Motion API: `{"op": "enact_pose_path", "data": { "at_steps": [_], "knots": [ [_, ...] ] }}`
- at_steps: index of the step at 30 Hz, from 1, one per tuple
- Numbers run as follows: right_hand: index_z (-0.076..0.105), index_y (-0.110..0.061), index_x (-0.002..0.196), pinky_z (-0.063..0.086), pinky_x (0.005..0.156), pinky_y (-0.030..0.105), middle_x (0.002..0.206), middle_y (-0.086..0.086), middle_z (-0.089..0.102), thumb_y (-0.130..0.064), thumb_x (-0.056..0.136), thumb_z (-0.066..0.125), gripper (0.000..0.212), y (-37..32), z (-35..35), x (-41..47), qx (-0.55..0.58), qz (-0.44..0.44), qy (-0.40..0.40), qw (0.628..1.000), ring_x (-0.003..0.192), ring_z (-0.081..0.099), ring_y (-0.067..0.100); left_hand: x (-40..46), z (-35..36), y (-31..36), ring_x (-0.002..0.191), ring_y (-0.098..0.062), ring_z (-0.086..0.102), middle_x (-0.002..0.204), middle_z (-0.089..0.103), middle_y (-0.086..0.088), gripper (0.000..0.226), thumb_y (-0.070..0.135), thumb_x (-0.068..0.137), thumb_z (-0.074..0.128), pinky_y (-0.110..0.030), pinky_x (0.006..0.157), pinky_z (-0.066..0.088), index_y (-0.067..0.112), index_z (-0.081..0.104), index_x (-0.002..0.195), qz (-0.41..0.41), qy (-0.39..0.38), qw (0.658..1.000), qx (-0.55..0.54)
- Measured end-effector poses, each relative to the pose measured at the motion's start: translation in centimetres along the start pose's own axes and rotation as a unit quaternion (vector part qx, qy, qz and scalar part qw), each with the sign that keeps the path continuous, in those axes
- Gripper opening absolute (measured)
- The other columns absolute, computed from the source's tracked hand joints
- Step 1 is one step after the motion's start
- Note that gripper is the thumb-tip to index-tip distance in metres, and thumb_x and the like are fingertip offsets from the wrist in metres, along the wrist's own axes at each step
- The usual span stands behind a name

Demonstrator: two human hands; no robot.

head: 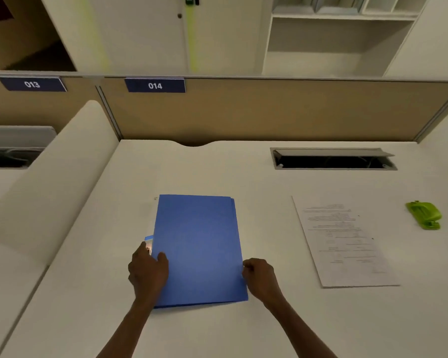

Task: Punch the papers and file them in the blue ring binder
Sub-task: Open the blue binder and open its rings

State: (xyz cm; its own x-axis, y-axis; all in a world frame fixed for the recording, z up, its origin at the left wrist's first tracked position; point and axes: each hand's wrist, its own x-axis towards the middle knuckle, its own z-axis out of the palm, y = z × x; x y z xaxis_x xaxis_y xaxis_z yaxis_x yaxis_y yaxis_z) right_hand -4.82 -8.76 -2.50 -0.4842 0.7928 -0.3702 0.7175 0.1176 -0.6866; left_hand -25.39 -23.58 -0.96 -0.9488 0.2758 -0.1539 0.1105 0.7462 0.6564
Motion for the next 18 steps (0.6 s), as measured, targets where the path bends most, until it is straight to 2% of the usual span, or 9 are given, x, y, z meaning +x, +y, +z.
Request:
{"op": "enact_pose_path", "data": {
  "at_steps": [3, 6, 8, 11, 13, 15, 16, 17, 18],
  "knots": [
    [0.043, -0.005, 0.062, 0.024, 0.057, 0.029, 0.064, 0.011, 0.044, 0.001, 0.078, 0.041, 0.018, -0.4, 1.0, 0.3, -0.008, 0.028, 0.023, 0.999, 0.06, 0.032, 0.022, 0.3, 0.0, 0.0, 0.124, -0.042, 0.045, 0.138, 0.047, -0.021, 0.062, 0.024, 0.087, 0.06, -0.053, 0.101, 0.037, 0.004, 0.036, 0.141, 0.012, -0.018, 1.0, -0.002],
    [0.058, 0.009, 0.074, 0.034, 0.058, 0.031, 0.073, 0.022, 0.061, 0.001, 0.078, 0.041, 0.019, -0.5, 1.3, 0.9, -0.019, 0.063, 0.019, 0.998, 0.07, 0.052, 0.036, 0.4, 0.4, 0.1, 0.124, -0.041, 0.045, 0.139, 0.047, -0.019, 0.064, 0.027, 0.087, 0.059, -0.053, 0.102, 0.038, 0.006, 0.034, 0.142, 0.024, -0.041, 0.999, -0.01],
    [0.051, 0.002, 0.067, 0.035, 0.06, 0.029, 0.071, 0.016, 0.054, 0.0, 0.08, 0.041, 0.017, -1.0, 1.0, 1.0, -0.029, 0.082, 0.021, 0.996, 0.07, 0.047, 0.031, 0.2, 0.7, 0.3, 0.121, -0.04, 0.048, 0.136, 0.05, -0.018, 0.064, 0.029, 0.086, 0.06, -0.053, 0.1, 0.042, 0.008, 0.035, 0.141, 0.031, -0.055, 0.998, -0.018],
    [0.031, -0.013, 0.056, 0.029, 0.065, 0.023, 0.064, 0.002, 0.034, 0.001, 0.082, 0.04, 0.03, -2.4, 0.6, 0.7, -0.05, 0.109, 0.032, 0.992, 0.075, 0.037, 0.024, 0.2, 0.9, 0.1, 0.11, -0.037, 0.056, 0.127, 0.057, -0.013, 0.061, 0.038, 0.08, 0.061, -0.054, 0.091, 0.049, 0.012, 0.041, 0.132, 0.051, -0.083, 0.995, -0.015],
    [0.032, -0.015, 0.058, 0.033, 0.07, 0.025, 0.065, -0.001, 0.034, -0.001, 0.085, 0.04, 0.031, -3.4, 0.7, 0.6, -0.052, 0.147, 0.018, 0.988, 0.082, 0.039, 0.024, 0.2, 0.9, -0.2, 0.107, -0.037, 0.057, 0.126, 0.057, -0.013, 0.062, 0.04, 0.077, 0.063, -0.054, 0.087, 0.051, 0.013, 0.042, 0.129, 0.059, -0.095, 0.994, 0.006],
    [0.05, -0.007, 0.075, 0.042, 0.083, 0.032, 0.083, 0.006, 0.05, -0.006, 0.087, 0.042, 0.015, -4.3, 0.4, 0.4, -0.007, 0.183, 0.026, 0.983, 0.096, 0.049, 0.029, 0.1, 0.8, -0.2, 0.113, -0.038, 0.054, 0.132, 0.052, -0.013, 0.067, 0.037, 0.077, 0.067, -0.054, 0.091, 0.049, 0.01, 0.04, 0.132, 0.075, -0.104, 0.991, 0.031],
    [0.056, -0.003, 0.097, 0.041, 0.092, 0.034, 0.103, 0.013, 0.054, -0.01, 0.088, 0.043, 0.017, -4.5, 0.4, 0.6, 0.021, 0.208, 0.028, 0.978, 0.109, 0.049, 0.033, 0.0, 0.6, -0.2, 0.115, -0.038, 0.052, 0.133, 0.05, -0.013, 0.068, 0.035, 0.077, 0.068, -0.053, 0.092, 0.048, 0.009, 0.039, 0.133, 0.084, -0.109, 0.99, 0.04],
    [0.053, -0.002, 0.115, 0.038, 0.098, 0.035, 0.122, 0.017, 0.05, -0.012, 0.089, 0.044, 0.029, -4.7, 0.3, 0.9, 0.034, 0.226, 0.025, 0.973, 0.119, 0.045, 0.035, -0.1, 0.4, -0.4, 0.116, -0.037, 0.052, 0.134, 0.05, -0.012, 0.069, 0.035, 0.078, 0.068, -0.052, 0.093, 0.047, 0.009, 0.038, 0.134, 0.09, -0.115, 0.988, 0.046],
    [0.049, -0.002, 0.123, 0.037, 0.1, 0.036, 0.131, 0.018, 0.045, -0.012, 0.09, 0.045, 0.035, -5.2, 0.2, 0.9, 0.035, 0.237, 0.025, 0.97, 0.123, 0.042, 0.035, -0.1, 0.3, -0.5, 0.117, -0.037, 0.051, 0.135, 0.049, -0.013, 0.07, 0.035, 0.078, 0.068, -0.052, 0.093, 0.047, 0.009, 0.037, 0.135, 0.095, -0.118, 0.987, 0.048]
  ]
}}
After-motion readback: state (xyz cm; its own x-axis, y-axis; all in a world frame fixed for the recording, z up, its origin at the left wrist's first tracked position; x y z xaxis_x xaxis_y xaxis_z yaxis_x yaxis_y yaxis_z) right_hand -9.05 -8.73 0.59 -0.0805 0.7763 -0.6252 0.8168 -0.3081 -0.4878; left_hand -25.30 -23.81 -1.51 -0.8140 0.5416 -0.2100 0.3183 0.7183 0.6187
